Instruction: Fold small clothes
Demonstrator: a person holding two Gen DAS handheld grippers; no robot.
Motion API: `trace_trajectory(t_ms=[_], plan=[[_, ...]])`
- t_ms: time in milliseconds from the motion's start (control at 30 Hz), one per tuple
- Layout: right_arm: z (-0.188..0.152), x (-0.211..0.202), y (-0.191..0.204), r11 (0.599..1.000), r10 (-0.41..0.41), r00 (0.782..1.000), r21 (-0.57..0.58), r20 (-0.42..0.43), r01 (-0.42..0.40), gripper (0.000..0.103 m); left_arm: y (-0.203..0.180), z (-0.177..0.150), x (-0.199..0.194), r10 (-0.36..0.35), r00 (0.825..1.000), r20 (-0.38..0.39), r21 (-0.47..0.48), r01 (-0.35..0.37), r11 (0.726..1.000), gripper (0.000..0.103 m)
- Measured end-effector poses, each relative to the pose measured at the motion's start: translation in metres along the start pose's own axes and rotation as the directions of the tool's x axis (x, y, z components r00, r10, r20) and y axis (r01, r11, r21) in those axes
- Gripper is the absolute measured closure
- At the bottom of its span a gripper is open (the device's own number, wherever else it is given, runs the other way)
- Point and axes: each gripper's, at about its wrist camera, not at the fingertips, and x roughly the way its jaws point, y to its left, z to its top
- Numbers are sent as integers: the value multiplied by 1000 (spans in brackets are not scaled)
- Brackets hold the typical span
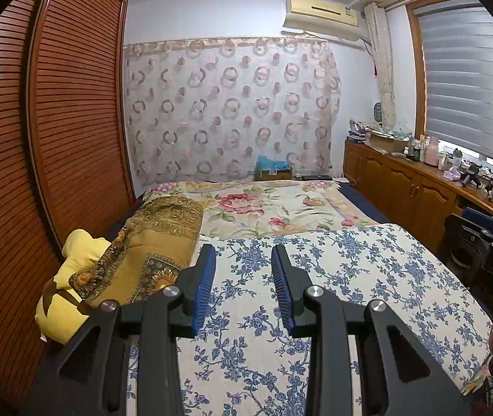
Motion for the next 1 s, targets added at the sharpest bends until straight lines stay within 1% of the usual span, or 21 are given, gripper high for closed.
trace_trajectory(t_ms=[1000], plan=[[-2,0,-2,1000,0,1000,-1,3,0,32,1,-1,-1,-1,1000,3,-1,1,1000,71]])
